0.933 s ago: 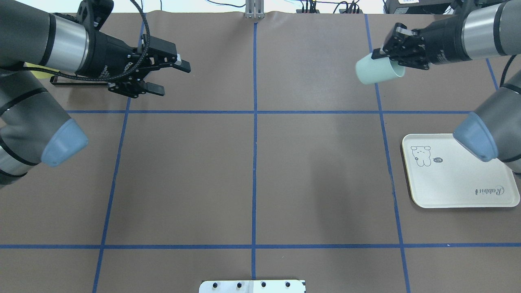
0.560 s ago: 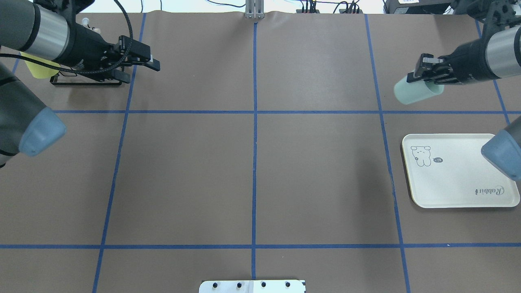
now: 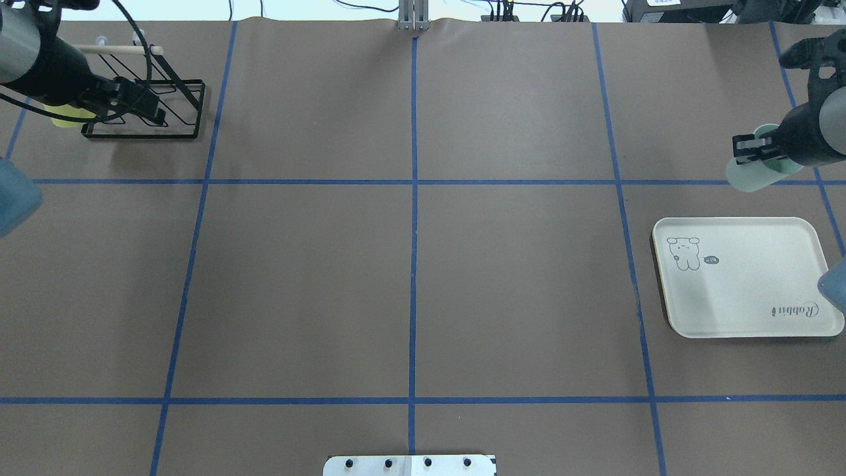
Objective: Left arm grabs green cup and hands to right arm on tray
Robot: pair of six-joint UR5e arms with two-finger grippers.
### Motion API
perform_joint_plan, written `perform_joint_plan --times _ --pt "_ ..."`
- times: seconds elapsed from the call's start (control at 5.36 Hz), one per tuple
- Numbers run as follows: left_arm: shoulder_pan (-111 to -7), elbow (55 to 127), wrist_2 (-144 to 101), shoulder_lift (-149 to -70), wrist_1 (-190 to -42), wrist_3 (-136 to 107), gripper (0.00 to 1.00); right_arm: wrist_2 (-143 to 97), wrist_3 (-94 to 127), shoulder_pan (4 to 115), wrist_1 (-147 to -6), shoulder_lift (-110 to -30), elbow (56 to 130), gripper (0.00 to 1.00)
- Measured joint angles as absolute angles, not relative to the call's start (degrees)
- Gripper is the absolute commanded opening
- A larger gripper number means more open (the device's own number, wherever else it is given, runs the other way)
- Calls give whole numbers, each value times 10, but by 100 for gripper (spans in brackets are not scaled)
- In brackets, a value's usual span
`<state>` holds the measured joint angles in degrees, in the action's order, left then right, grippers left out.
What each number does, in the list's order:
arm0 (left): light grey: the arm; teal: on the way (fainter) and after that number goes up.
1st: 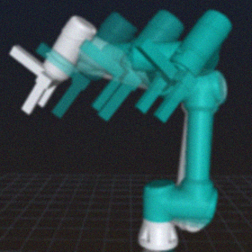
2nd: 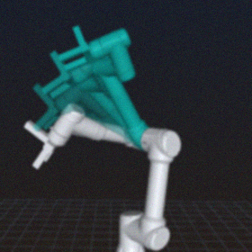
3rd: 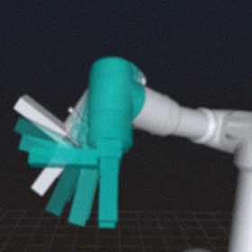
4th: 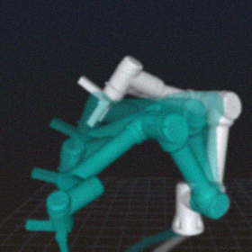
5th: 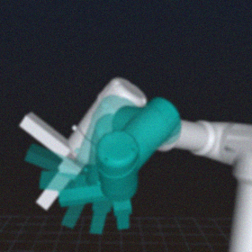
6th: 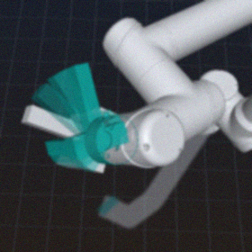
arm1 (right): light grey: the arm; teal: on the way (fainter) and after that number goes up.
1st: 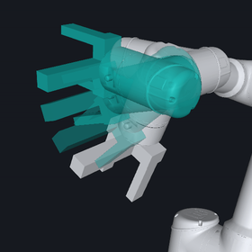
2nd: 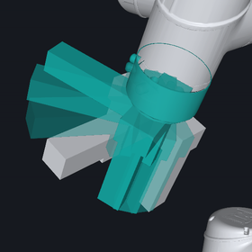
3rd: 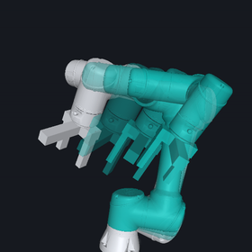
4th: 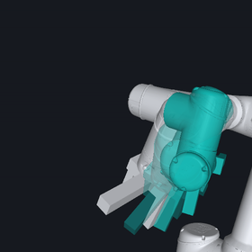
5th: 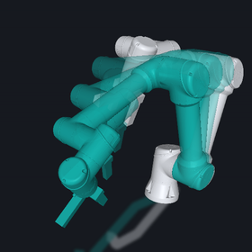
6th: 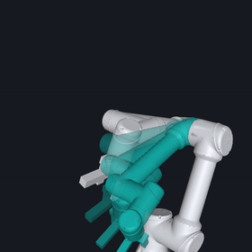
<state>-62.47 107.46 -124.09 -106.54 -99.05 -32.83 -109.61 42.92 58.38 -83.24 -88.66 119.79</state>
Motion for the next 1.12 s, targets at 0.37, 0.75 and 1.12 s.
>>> perform_joint_plan --times 0.37,0.75,1.12 --pt "-680 1060 -1232 -1006 -961 -154 100 -1095 398 581 -797 -944 1193 0" --pt "-787 956 -1295 -1001 -949 23 100 -1110 405 578 -646 -1005 1143 0" --pt "-856 860 -1322 -1003 -939 149 100 -1092 502 519 -566 -1025 1129 0"
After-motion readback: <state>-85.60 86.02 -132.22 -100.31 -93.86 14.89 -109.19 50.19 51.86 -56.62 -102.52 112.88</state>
